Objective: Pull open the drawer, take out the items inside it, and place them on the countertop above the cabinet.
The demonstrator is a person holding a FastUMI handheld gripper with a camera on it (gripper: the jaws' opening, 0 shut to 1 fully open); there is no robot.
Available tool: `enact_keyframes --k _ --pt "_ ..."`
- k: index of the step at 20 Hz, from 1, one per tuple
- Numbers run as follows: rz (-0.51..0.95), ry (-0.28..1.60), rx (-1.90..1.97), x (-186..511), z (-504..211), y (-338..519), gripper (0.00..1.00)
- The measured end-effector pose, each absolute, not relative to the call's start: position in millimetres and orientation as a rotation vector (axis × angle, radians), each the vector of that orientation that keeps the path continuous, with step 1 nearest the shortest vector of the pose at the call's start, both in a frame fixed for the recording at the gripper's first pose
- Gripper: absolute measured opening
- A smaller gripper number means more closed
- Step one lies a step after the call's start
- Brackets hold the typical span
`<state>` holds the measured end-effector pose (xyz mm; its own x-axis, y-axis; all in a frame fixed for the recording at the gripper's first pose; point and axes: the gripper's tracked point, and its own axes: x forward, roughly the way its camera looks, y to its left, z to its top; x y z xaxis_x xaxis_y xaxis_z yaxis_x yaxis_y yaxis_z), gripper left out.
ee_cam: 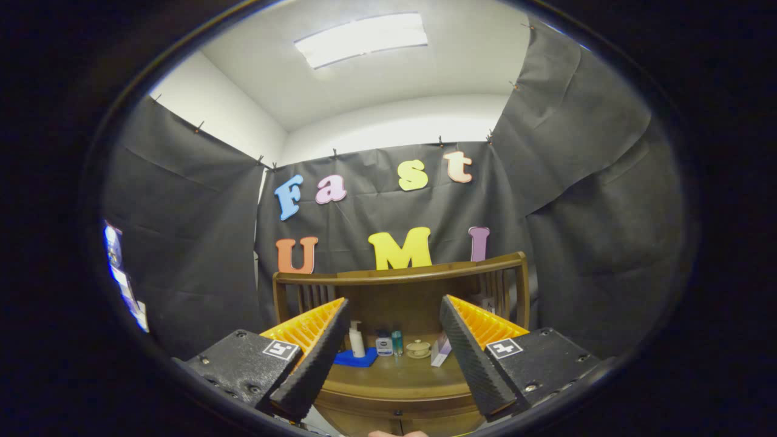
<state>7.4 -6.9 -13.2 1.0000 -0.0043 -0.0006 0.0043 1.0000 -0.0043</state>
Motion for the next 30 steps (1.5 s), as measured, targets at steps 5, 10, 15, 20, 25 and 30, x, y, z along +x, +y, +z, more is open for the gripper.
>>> enact_keyframes --k 5,10,15,20,25,30 --pt "-0.025 0.073 0.038 25.2 -49.9 -17.8 0.97" --pt "-0.041 0.119 0.011 41.4 -112.8 -24.4 0.97" --pt "-0.037 0.242 0.020 56.4 -200.5 -23.8 0.97" --pt "-0.063 0.358 0.029 65.1 -286.2 -35.0 0.97" --pt "-0.084 0.490 0.003 73.3 -371.4 -44.6 0.97" --pt "-0.091 0.597 -0.020 78.3 -430.9 -49.4 0.88"
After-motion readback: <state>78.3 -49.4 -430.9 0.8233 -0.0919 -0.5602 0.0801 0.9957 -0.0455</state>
